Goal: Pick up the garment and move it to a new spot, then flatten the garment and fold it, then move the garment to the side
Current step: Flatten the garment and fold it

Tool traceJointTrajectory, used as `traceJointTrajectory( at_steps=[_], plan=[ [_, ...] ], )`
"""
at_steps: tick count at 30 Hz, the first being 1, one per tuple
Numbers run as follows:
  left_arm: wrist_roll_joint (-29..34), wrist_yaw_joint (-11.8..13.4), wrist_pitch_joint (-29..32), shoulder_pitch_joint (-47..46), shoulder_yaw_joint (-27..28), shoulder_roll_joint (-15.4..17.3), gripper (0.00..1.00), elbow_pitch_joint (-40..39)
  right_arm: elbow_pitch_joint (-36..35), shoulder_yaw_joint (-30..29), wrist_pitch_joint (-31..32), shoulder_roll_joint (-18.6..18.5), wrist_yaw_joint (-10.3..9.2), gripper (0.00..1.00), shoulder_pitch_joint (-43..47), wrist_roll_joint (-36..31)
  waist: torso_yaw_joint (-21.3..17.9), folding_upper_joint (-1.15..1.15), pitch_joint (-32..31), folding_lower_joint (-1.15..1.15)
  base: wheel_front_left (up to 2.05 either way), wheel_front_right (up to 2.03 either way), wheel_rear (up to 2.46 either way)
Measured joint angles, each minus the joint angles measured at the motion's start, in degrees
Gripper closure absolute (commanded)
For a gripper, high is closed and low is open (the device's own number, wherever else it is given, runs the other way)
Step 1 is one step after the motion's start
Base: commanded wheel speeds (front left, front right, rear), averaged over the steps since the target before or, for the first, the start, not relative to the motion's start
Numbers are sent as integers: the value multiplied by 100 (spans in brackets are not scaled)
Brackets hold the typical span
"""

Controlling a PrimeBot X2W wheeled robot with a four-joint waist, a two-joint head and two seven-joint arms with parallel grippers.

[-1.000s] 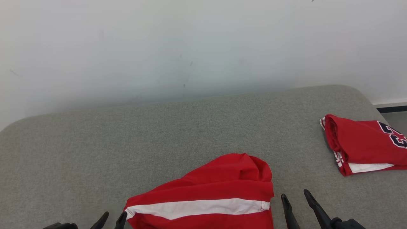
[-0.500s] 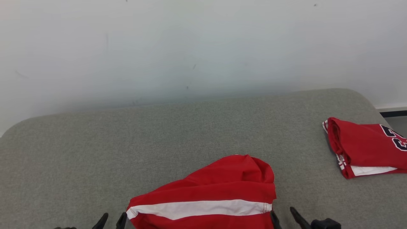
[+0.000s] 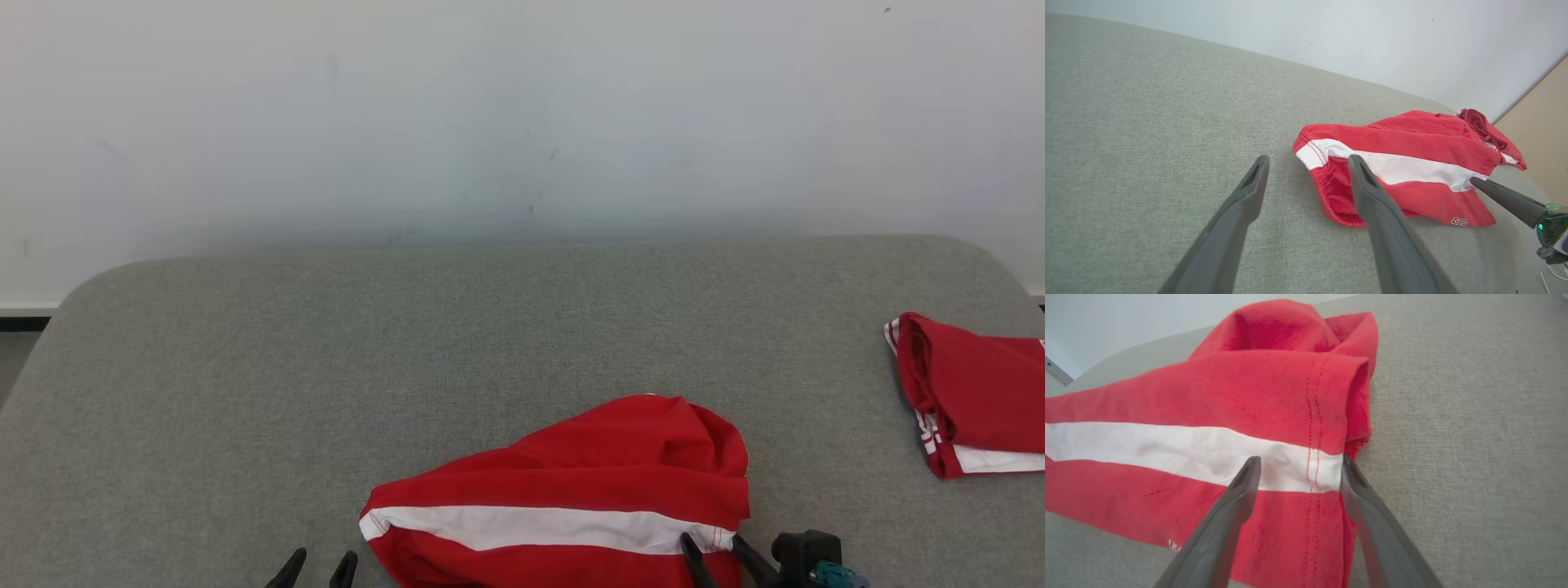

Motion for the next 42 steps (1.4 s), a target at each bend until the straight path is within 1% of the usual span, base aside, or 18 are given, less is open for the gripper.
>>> traceJointTrajectory(
  at_steps=[1,2,3,8,17,20,25,27,30,31,32,35,40,41,42],
  plan=[
    [0,-4,0,0,-1,-4,0,1,54,24,0,7,0,69,-27,22,16,0,13,0,0,0,0],
    [2,-5,0,0,-2,-8,0,3,108,47,0,7,0,87,-46,23,29,0,26,0,0,0,0],
    [10,-7,0,-1,-3,-9,0,3,148,65,0,4,0,100,-56,23,39,0,38,0,0,0,0],
    [41,1,0,0,-4,-4,0,-14,100,-20,0,-85,0,100,-120,-13,33,0,67,0,0,0,0],
    [34,12,45,59,16,16,0,-76,-519,-309,0,-458,0,100,167,-353,-147,0,35,0,0,0,0],
    [-171,-35,229,53,42,-31,0,-98,-595,-322,0,-521,0,100,236,-402,-210,0,17,0,0,0,0],
    [-733,-196,794,-55,41,-145,0,-166,-651,-321,0,-558,0,100,271,-435,-265,0,-16,0,0,0,0],
    [-744,-200,955,-129,-18,-163,0,-201,-649,-312,0,-557,0,100,312,-443,-279,0,-19,0,0,0,0],
    [-733,-96,1209,-274,-100,-172,0,-102,-642,-269,0,-553,0,100,325,-443,-296,0,-9,0,0,0,0],
    [-733,-96,1209,-274,-100,-172,0,-102,-642,-269,0,-553,0,100,325,-443,-296,0,-9,0,0,0,0],
    [-779,-66,1362,-316,-146,-243,0,-11,-639,-220,0,-544,0,100,322,-443,-308,0,3,0,0,0,0],
    [-802,-69,1472,-413,-208,-297,0,91,-636,-185,0,-543,0,100,308,-442,-320,0,19,0,0,0,0],
    [-817,-148,1500,-644,-238,-456,0,312,-636,-85,0,-554,0,100,211,-433,-348,0,88,0,0,0,0],
    [-817,-151,1501,-680,-242,-471,2,359,-636,-57,0,-565,0,100,204,-421,-353,0,101,0,0,0,0],
    [-817,-156,1500,-721,-247,-483,10,416,-632,-34,0,-575,0,100,204,-401,-360,0,114,0,0,0,0]
  ],
)
